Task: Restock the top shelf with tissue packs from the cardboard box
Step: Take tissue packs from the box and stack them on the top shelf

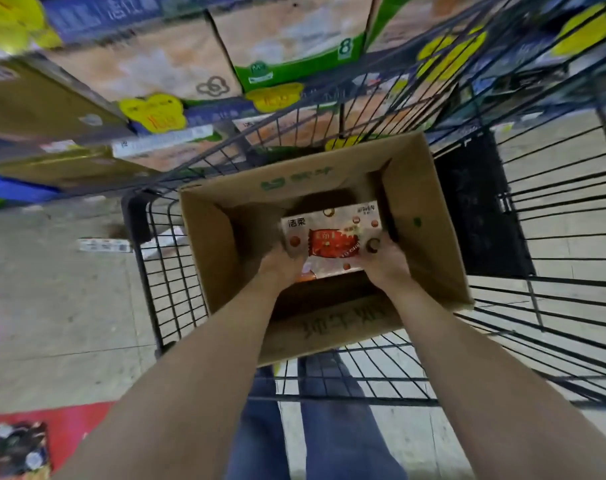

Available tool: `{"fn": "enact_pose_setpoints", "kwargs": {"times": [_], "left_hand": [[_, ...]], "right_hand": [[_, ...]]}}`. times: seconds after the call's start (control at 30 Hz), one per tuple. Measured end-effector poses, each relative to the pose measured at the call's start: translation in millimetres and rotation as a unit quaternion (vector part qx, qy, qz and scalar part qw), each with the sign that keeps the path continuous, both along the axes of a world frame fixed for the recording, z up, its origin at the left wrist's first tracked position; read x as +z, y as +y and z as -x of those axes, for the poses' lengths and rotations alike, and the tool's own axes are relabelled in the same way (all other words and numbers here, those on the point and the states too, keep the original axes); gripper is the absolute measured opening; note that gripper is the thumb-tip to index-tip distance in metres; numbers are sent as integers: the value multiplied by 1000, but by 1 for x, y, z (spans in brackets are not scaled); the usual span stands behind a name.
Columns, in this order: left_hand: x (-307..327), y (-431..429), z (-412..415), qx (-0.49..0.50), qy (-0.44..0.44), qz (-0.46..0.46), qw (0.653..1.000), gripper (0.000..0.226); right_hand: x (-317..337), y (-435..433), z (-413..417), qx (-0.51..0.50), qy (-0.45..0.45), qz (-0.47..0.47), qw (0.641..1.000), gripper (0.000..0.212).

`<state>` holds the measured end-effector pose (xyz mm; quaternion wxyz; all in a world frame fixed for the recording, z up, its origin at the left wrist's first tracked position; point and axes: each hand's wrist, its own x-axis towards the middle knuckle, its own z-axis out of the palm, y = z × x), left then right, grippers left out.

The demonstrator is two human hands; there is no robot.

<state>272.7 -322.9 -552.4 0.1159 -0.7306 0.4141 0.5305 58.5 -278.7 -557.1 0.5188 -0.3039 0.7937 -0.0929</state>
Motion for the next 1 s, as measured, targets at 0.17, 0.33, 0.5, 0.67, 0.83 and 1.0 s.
{"fn": "enact_pose_setpoints", "kwargs": {"times": [0.17,0.33,0.5,0.67,0.83,1.0], "left_hand": [[14,4,11,82,17,14,996,52],[37,7,2,210,42,39,976,44],[63,2,-20,254,91,63,961,87],[82,-3,-44,207,143,62,966,92],[90,-14,-63,212,135,85,964,86],[91,-28,-75,178,123,105,971,80]], "right_hand": [[1,0,8,-40,12,5,999,53],[11,1,11,-57,-23,8,998,40],[24,1,5,-84,-71,39,993,37],[34,-6,-2,-106,-153,52,981,30],[19,-21,-5,-94,-177,53,978,37],[-9,-35,-2,-43,-4,14,999,47]]}}
